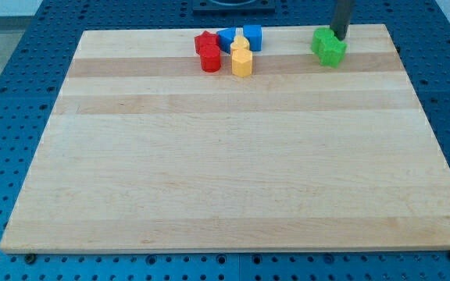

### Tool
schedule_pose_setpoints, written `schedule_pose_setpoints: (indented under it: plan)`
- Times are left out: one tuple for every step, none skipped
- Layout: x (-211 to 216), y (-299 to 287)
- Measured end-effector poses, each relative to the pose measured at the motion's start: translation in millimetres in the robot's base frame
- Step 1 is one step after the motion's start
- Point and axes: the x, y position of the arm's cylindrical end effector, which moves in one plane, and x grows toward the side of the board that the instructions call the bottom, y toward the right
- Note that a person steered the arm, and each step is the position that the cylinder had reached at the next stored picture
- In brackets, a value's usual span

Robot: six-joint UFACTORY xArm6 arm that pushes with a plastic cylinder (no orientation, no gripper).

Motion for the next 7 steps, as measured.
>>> schedule_pose_setpoints:
  plan:
    - [6.6, -8.2]
    - [7.1, -29.5]
    - [8.1, -53.3]
    - [21.3, -59.6]
    - [38.5, -61.4]
    - [39.1, -74.4]
    - [39.1, -93.2]
